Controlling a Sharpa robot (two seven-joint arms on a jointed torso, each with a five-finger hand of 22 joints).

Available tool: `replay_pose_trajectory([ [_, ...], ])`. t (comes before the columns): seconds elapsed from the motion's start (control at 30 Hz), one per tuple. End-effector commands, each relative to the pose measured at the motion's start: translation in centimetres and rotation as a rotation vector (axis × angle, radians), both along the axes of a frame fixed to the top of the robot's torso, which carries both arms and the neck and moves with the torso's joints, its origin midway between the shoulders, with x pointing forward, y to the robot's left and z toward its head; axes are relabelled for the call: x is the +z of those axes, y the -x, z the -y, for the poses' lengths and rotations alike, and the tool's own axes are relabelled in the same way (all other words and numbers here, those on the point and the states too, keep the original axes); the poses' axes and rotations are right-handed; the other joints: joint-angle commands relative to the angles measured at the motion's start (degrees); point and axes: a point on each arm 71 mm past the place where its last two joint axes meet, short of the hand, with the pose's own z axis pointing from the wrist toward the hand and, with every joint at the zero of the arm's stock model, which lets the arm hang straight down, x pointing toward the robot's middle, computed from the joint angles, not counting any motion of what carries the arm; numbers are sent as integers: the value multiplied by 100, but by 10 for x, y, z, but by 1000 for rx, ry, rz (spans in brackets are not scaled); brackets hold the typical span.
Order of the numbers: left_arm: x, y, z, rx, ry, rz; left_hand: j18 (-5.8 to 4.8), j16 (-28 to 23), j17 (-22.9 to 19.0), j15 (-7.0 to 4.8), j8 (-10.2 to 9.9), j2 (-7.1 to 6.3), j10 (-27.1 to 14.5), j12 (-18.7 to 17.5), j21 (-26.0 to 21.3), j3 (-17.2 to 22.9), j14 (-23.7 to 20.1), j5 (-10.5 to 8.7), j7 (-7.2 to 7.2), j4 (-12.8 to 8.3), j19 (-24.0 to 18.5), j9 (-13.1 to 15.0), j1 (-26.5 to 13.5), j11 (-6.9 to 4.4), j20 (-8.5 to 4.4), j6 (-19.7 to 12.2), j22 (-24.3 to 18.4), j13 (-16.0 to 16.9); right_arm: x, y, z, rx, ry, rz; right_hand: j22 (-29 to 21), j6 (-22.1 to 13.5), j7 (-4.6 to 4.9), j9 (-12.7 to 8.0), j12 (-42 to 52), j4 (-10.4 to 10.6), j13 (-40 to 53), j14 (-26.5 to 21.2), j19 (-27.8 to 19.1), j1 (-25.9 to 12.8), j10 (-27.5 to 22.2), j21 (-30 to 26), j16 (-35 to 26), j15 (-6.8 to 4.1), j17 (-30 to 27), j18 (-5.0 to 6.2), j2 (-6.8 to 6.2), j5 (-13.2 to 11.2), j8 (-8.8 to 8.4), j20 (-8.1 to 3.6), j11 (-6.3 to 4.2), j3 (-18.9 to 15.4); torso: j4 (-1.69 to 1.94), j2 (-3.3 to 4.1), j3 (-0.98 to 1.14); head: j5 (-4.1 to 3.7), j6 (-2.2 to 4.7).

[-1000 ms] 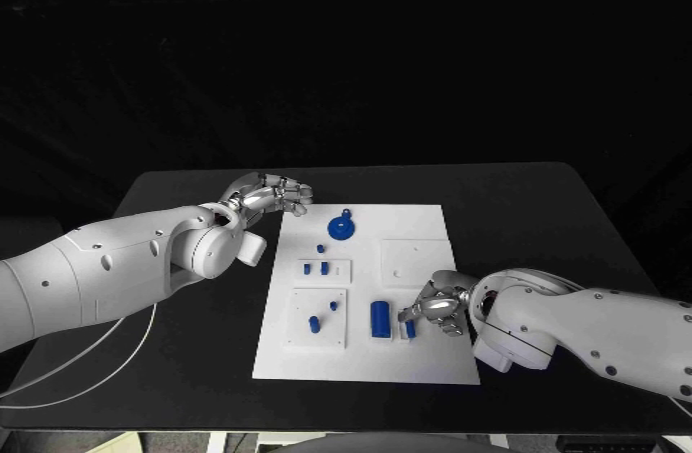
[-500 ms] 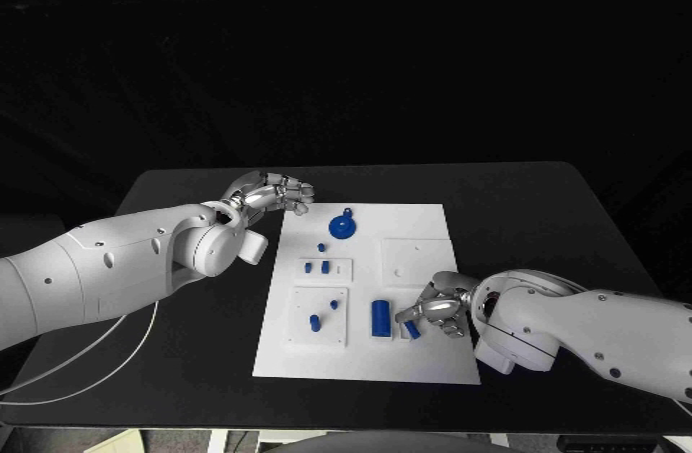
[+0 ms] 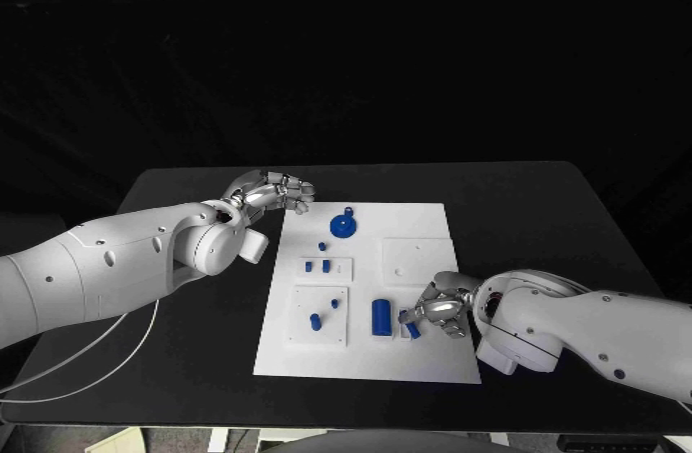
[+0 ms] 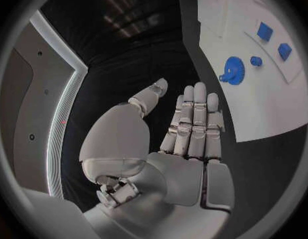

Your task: Assemble the parts on the task board

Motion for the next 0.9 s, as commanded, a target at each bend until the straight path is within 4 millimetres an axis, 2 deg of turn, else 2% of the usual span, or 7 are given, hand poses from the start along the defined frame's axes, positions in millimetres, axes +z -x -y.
replay_pose_trajectory([
  [0.03,1,0,2,-15,6,5,37,-30,8,-14,8,14,1,-15,-38,-10,34,-17,-9,18,47,-9,-42,-7,10,-46,6,1,0,2,-3,37,-12,-7,6,-8,-14,-4,-12,-26,-5,9,-1,27,7,-12,-27,-38,10,310,24,27,20,-21,-42,9,0,1,-1,0,-1],
  [0.27,1,0,1,-14,5,5,36,-33,13,-14,9,17,1,-15,-40,-11,35,-18,-8,21,48,-9,-44,-7,10,-46,7,1,0,5,-1,53,-13,-20,7,2,-15,-10,-8,-5,1,11,-1,-14,24,-9,-28,-37,11,310,21,87,30,-10,-43,1,2,1,-3,0,-7],
  [0.5,1,0,1,-15,6,5,36,-36,16,-13,10,18,2,-15,-41,-11,36,-17,-9,22,48,-9,-45,-7,10,-45,9,1,1,7,1,59,-21,-20,6,-3,-13,-27,-26,84,-8,12,-2,-157,19,-6,-31,-36,13,310,-91,177,38,5,-41,-71,-3,-2,-1,0,-3],
  [0.7,1,0,1,-13,5,5,36,-39,20,-13,10,18,4,-14,-43,-12,36,-18,-9,23,49,-9,-46,-8,10,-45,11,2,2,8,3,61,-23,-21,5,-4,-15,-33,-25,146,-3,12,-4,-249,25,-6,-31,-38,15,310,-111,190,47,6,-42,-136,2,1,0,-1,1],
  [0.83,1,0,1,-14,5,5,36,-41,23,-13,11,18,5,-14,-44,-12,36,-18,-9,23,49,-9,-45,-9,10,-44,12,2,1,9,3,73,-25,-27,6,-3,-18,-34,-16,132,7,13,-4,-229,35,-4,-30,-41,17,310,-103,207,51,1,-46,-137,2,1,0,-1,1],
  [0.9,1,0,1,-15,6,5,36,-42,23,-13,12,18,5,-14,-45,-11,36,-18,-10,22,49,-9,-45,-9,10,-43,12,2,1,8,4,87,-14,-19,10,-5,-22,-35,-13,32,11,12,-5,-121,37,2,-29,-45,19,310,-102,234,57,-12,-49,-135,1,1,0,-3,2],
])
